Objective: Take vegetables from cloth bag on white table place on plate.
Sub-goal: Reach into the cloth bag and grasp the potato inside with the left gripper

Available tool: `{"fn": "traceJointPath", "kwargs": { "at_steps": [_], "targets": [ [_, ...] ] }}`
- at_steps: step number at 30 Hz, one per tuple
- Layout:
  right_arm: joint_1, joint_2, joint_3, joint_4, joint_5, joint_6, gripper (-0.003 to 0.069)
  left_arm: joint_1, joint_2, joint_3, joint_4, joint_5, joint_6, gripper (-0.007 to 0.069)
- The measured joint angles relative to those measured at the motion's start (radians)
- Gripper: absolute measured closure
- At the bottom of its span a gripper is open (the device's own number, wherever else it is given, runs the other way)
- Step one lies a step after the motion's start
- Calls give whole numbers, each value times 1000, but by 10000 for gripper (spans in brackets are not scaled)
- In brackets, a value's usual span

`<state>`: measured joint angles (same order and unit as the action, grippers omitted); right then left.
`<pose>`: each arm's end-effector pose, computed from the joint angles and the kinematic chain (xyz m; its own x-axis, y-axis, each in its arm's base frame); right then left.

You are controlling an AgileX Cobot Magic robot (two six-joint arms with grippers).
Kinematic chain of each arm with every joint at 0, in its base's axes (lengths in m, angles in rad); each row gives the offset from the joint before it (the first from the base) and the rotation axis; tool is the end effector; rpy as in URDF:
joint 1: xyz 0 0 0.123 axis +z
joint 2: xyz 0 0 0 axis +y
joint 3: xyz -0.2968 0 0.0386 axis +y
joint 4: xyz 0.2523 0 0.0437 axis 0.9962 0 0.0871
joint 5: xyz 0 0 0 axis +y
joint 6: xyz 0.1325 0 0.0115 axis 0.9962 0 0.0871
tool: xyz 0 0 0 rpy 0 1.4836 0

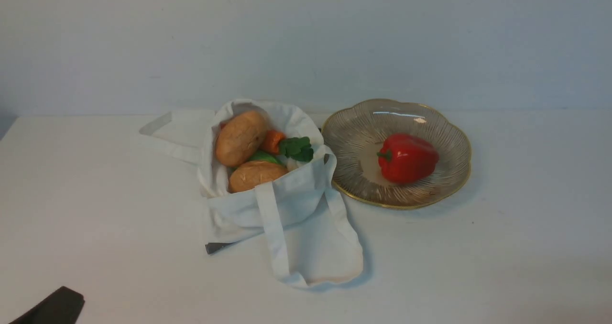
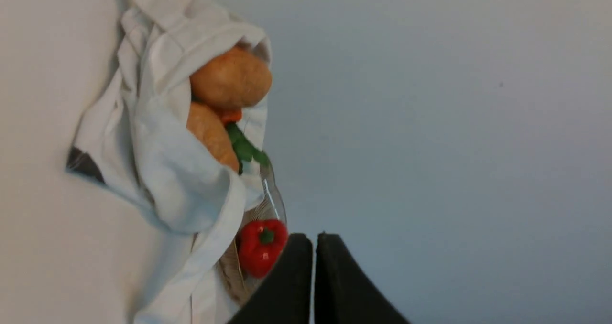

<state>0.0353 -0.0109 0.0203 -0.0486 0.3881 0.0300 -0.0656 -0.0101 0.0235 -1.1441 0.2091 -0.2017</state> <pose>0.0821 0.0005 0.1591 -0.3045 -0.0257 -0.9522 -0.0224 0.9996 -0.0199 0.0844 -0.0308 0.1971 -0.2493 -0.9411 -0.2287 0.0451 0.2246 -0.9734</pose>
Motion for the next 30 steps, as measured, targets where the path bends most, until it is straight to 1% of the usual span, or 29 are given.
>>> {"fn": "traceJointPath", "kwargs": {
  "at_steps": [1,2,4,7,10,11,12,13,15,16,19,20,21,23,24,29,30],
  "targets": [
    [0,0,0,0,0,0,673,0,0,-15,2,0,49,629],
    [0,0,0,0,0,0,673,0,0,-68,10,4,154,629],
    [0,0,0,0,0,0,673,0,2,-175,16,5,291,629],
    [0,0,0,0,0,0,673,0,62,-329,23,30,431,629],
    [0,0,0,0,0,0,673,0,193,-450,53,110,531,629],
    [0,0,0,0,0,0,673,0,205,-466,57,128,535,629],
    [0,0,0,0,0,0,673,0,281,-512,87,189,556,629],
    [0,0,0,0,0,0,673,0,408,-559,139,293,560,629],
    [0,0,0,0,0,0,673,0,603,-625,245,424,559,629],
    [0,0,0,0,0,0,673,0,648,-645,279,458,559,629],
    [0,0,0,0,0,0,673,0,817,-717,374,521,557,629],
    [0,0,0,0,0,0,673,0,881,-744,403,528,555,629],
    [0,0,0,0,0,0,673,0,893,-751,416,531,555,629],
    [0,0,0,0,0,0,673,0,1016,-848,478,548,530,629],
    [0,0,0,0,0,0,673,0,1048,-866,488,553,524,629],
    [0,0,0,0,0,0,673,-9,1315,-1116,639,705,451,629],
    [0,0,0,0,0,0,673,-9,1325,-1126,639,711,451,629]
  ]
}}
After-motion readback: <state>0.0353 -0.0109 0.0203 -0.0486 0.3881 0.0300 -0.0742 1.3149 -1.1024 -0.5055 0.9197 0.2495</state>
